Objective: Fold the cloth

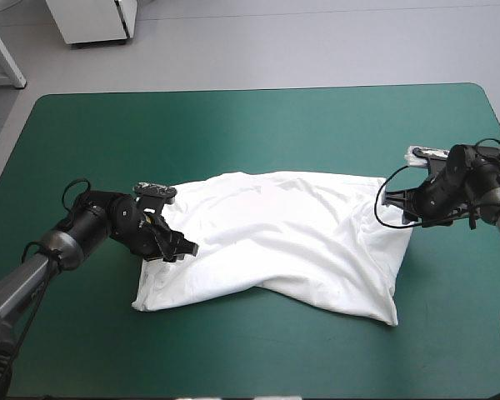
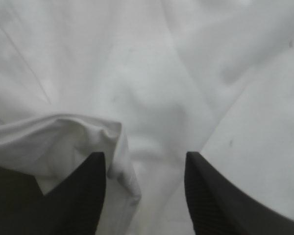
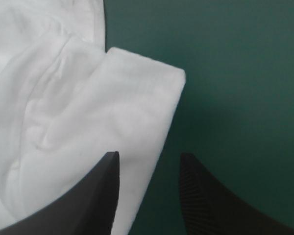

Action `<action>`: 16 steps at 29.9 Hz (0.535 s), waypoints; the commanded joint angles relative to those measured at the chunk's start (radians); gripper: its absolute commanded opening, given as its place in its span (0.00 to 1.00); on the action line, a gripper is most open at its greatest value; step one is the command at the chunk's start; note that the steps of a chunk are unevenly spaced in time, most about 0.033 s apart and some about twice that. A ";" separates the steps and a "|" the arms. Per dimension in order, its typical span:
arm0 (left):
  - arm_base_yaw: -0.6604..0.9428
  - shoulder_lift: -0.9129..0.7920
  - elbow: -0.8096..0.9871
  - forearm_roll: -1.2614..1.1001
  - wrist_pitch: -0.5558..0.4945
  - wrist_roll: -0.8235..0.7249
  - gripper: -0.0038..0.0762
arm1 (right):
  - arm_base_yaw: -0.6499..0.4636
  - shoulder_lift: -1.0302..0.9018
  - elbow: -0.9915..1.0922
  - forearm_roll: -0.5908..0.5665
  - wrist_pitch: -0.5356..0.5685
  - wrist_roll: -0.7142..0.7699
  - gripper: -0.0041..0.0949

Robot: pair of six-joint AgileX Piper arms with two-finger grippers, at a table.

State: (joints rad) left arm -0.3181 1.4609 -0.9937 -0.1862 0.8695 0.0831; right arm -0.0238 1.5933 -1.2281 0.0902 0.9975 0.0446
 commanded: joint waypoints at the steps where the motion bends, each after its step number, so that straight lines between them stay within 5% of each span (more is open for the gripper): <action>1: -0.006 -0.038 -0.032 -0.015 -0.014 0.000 0.51 | -0.010 0.014 -0.036 -0.021 -0.066 -0.010 0.44; 16: -0.006 -0.038 -0.032 -0.019 -0.018 0.000 0.51 | -0.010 0.175 -0.101 -0.030 -0.092 -0.005 0.43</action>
State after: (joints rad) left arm -0.3181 1.4609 -0.9937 -0.1862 0.8695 0.0842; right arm -0.0238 1.8074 -1.2988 0.0561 0.9105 0.0435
